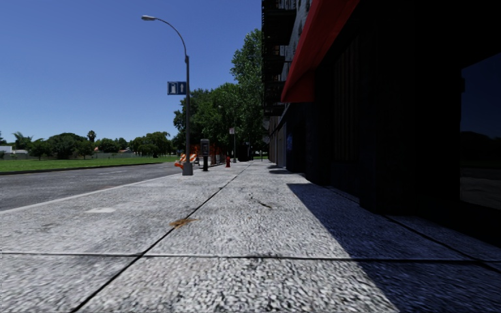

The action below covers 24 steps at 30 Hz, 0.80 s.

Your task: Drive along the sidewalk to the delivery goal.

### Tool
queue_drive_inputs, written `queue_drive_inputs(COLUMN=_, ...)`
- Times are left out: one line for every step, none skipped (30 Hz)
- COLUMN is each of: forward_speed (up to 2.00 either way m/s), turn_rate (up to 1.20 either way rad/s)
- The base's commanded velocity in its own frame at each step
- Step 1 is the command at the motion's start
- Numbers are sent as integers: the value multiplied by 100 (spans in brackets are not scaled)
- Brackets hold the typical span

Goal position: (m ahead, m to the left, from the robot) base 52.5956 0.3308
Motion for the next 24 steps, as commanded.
queue_drive_inputs(forward_speed=200, turn_rate=0)
queue_drive_inputs(forward_speed=200, turn_rate=0)
queue_drive_inputs(forward_speed=200, turn_rate=0)
queue_drive_inputs(forward_speed=200, turn_rate=0)
queue_drive_inputs(forward_speed=200, turn_rate=0)
queue_drive_inputs(forward_speed=200, turn_rate=0)
queue_drive_inputs(forward_speed=200, turn_rate=0)
queue_drive_inputs(forward_speed=200, turn_rate=0)
queue_drive_inputs(forward_speed=200, turn_rate=0)
queue_drive_inputs(forward_speed=200, turn_rate=0)
queue_drive_inputs(forward_speed=200, turn_rate=0)
queue_drive_inputs(forward_speed=200, turn_rate=0)
queue_drive_inputs(forward_speed=200, turn_rate=0)
queue_drive_inputs(forward_speed=200, turn_rate=0)
queue_drive_inputs(forward_speed=200, turn_rate=0)
queue_drive_inputs(forward_speed=200, turn_rate=0)
queue_drive_inputs(forward_speed=200, turn_rate=0)
queue_drive_inputs(forward_speed=200, turn_rate=0)
queue_drive_inputs(forward_speed=200, turn_rate=0)
queue_drive_inputs(forward_speed=200, turn_rate=0)
queue_drive_inputs(forward_speed=200, turn_rate=0)
queue_drive_inputs(forward_speed=200, turn_rate=0)
queue_drive_inputs(forward_speed=200, turn_rate=0)
queue_drive_inputs(forward_speed=200, turn_rate=0)
